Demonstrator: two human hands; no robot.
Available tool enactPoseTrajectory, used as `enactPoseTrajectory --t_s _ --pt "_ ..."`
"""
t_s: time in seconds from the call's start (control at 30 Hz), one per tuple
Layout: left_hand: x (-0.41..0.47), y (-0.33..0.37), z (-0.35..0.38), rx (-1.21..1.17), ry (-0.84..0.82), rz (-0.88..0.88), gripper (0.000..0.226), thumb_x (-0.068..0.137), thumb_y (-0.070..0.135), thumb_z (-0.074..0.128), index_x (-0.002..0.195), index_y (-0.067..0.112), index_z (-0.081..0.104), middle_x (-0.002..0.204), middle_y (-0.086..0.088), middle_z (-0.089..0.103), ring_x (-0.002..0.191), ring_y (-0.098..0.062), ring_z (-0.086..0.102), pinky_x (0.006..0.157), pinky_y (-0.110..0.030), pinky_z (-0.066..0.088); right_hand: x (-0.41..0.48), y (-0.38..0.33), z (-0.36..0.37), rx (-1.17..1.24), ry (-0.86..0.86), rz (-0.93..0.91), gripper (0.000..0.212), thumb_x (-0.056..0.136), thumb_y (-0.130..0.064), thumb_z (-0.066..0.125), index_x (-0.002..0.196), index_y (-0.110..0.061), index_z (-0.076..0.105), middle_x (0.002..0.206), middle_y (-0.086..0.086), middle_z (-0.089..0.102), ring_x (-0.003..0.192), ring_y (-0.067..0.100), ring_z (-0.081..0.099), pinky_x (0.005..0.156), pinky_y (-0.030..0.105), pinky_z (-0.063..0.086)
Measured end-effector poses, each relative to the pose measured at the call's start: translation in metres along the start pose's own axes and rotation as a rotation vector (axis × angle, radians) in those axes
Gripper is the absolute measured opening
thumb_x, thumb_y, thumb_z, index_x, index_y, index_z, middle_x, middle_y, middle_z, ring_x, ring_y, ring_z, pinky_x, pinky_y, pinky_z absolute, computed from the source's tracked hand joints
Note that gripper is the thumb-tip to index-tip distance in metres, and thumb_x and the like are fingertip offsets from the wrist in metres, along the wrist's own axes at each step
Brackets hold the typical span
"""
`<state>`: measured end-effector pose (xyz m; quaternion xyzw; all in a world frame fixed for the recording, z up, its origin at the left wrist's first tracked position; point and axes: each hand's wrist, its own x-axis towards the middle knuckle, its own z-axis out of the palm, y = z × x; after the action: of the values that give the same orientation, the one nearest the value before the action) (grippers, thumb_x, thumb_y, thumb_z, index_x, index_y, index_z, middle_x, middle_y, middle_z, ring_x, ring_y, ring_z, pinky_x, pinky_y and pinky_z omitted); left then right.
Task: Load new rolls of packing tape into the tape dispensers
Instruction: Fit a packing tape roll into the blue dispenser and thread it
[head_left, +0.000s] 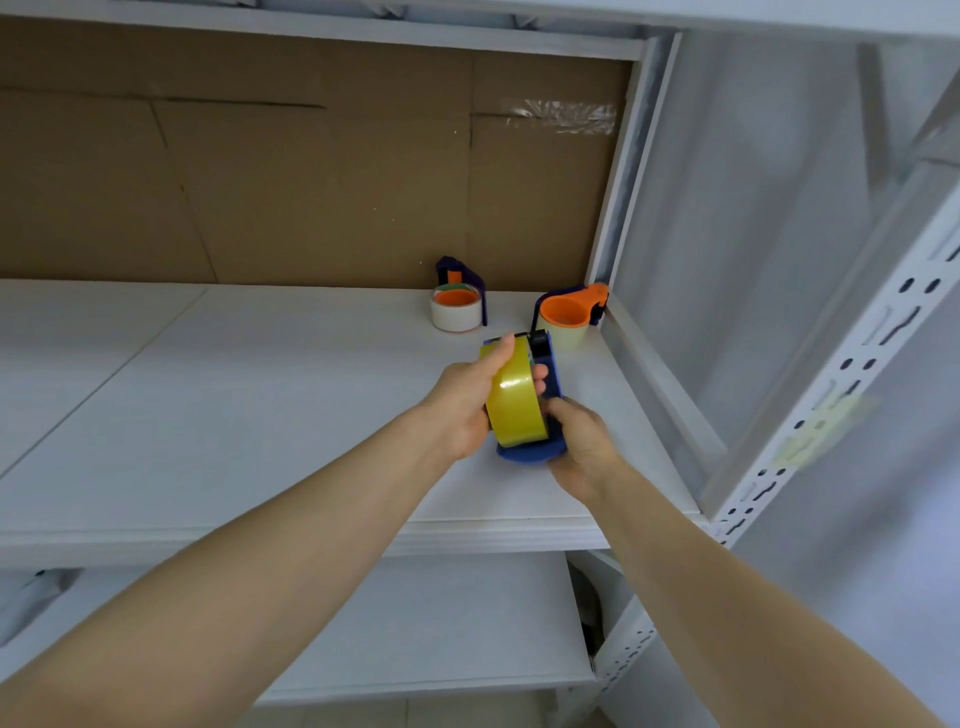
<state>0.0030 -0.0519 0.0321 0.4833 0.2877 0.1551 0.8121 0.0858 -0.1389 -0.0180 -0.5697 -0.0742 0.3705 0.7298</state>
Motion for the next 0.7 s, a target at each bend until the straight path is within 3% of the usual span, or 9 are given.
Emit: enactPoseTrajectory --t_s 0.1,0.2,0.3,0.5,0.63,0.7 --pt "-0.001 -0.008 -0.009 0.074 -0.03 0.051 0.02 0.093 0.027 0.056 0.104 0.011 0.064 0.096 -0.007 0.073 0.083 -0.015 0.069 0.076 -0.031 0.056 0.0 -0.011 -0.001 -0.257 0.149 -0.122 0.027 0.09 -0.029 0.057 0.111 -0.013 0.06 0.114 0.004 0.061 0.107 0.02 0.055 0.1 0.038 0.045" --pt "-0.003 -0.018 -0.013 0.112 -0.056 0.055 0.026 0.091 0.015 0.058 0.116 0.011 0.062 0.115 -0.012 0.067 0.102 -0.025 0.065 0.083 -0.035 0.054 -0.003 -0.023 0.003 -0.408 0.135 -0.23 0.031 0.096 -0.037 0.047 0.103 -0.012 0.063 0.097 0.004 0.065 0.095 0.019 0.058 0.085 0.031 0.049" --pt "-0.004 -0.024 -0.014 0.152 -0.072 0.072 0.039 0.087 0.004 0.06 0.126 0.009 0.057 0.12 -0.013 0.064 0.109 -0.029 0.062 0.087 -0.036 0.052 -0.006 -0.029 0.014 -0.454 0.032 -0.149 0.041 0.093 -0.047 0.049 0.098 -0.01 0.064 0.091 0.007 0.068 0.087 0.021 0.064 0.081 0.033 0.054" --pt "0.0 -0.025 -0.017 0.132 -0.061 0.069 0.036 0.089 0.01 0.058 0.126 0.008 0.057 0.12 -0.016 0.065 0.111 -0.033 0.061 0.096 -0.047 0.049 -0.008 -0.023 0.012 -0.408 -0.024 -0.189 0.032 0.094 -0.032 0.055 0.107 -0.004 0.063 0.101 0.014 0.068 0.092 0.027 0.065 0.084 0.038 0.055" --pt "0.003 -0.023 -0.014 0.108 0.002 0.069 0.036 0.093 0.028 0.056 0.122 0.007 0.059 0.115 -0.016 0.067 0.106 -0.03 0.065 0.09 -0.042 0.053 -0.011 -0.017 0.008 -0.361 -0.083 -0.253 0.018 0.093 -0.021 0.057 0.1 -0.005 0.063 0.097 0.015 0.068 0.094 0.028 0.065 0.087 0.041 0.054" --pt "0.005 -0.021 -0.012 0.128 0.029 0.069 0.036 0.092 0.031 0.057 0.119 0.008 0.061 0.112 -0.015 0.068 0.102 -0.029 0.066 0.085 -0.039 0.054 -0.012 -0.017 0.005 -0.346 -0.115 -0.268 0.005 0.092 -0.015 0.059 0.092 -0.011 0.062 0.091 0.008 0.068 0.089 0.023 0.065 0.083 0.035 0.055"
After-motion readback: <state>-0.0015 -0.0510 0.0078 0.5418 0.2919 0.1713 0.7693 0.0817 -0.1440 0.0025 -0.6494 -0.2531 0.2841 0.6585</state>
